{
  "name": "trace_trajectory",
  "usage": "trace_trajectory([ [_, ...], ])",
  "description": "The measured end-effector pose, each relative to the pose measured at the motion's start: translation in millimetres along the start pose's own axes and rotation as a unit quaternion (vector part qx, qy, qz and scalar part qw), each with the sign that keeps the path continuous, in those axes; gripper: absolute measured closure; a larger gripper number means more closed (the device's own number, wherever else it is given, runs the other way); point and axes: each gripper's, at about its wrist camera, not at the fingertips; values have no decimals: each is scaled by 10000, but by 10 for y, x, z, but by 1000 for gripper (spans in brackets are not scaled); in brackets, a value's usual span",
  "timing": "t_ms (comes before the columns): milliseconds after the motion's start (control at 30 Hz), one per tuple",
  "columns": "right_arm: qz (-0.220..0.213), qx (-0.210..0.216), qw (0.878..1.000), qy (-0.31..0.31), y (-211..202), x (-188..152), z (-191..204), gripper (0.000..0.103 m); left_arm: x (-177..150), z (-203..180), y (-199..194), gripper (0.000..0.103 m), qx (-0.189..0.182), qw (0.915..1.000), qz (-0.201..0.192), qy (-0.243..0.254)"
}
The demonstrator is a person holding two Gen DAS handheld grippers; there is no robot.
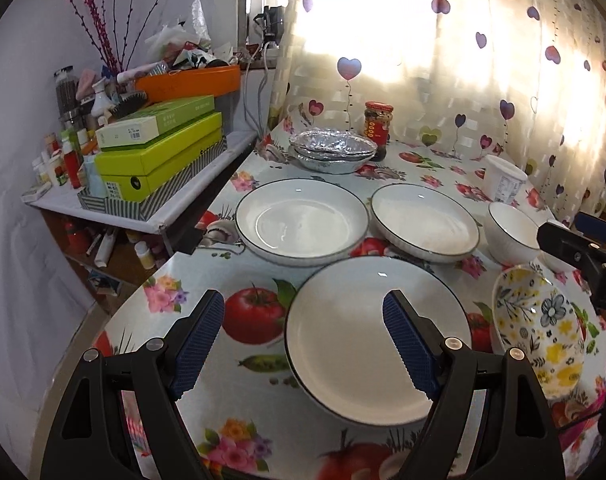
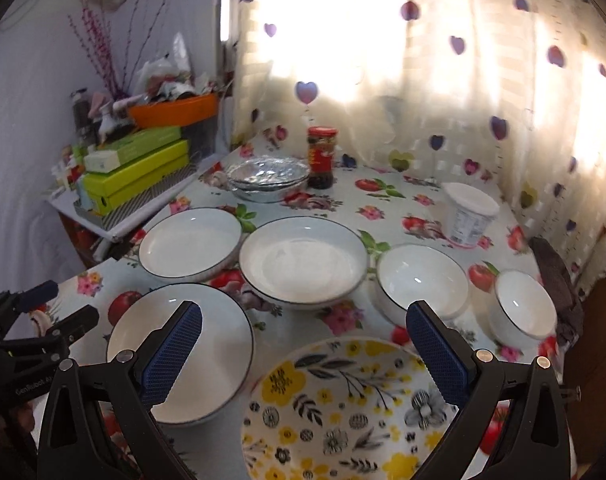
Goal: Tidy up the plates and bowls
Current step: 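Reach the right gripper to a white plate's rim and close on it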
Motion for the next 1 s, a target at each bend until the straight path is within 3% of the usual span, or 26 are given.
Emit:
trace_trajectory([
  [100,68,324,9994,23,262,150,4,0,79,89,140,21,137,9999,53,-24],
  [467,484,872,9948,-210,1288,507,100,4,314,471,768,21,492,9976,341,-339],
  [600,673,978,9925,-285,1623,575,149,20,313,543,1023,21,475,9952,695,-496],
  [833,1085,1247,9856,-352,2103,584,215,25,311,630,1269,21,546,9917,926,-707],
  [1000,1440,1422,9789,-282,2438,561,233,40,311,721,1431,21,475,9872,1109,-1045],
])
Point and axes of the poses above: each gripper's, at about its wrist camera, not at the fingertips, and y roughly the way its jaws point, z to its left, x to its top, and after that the axes turned 8 degrees about -z, right-handed
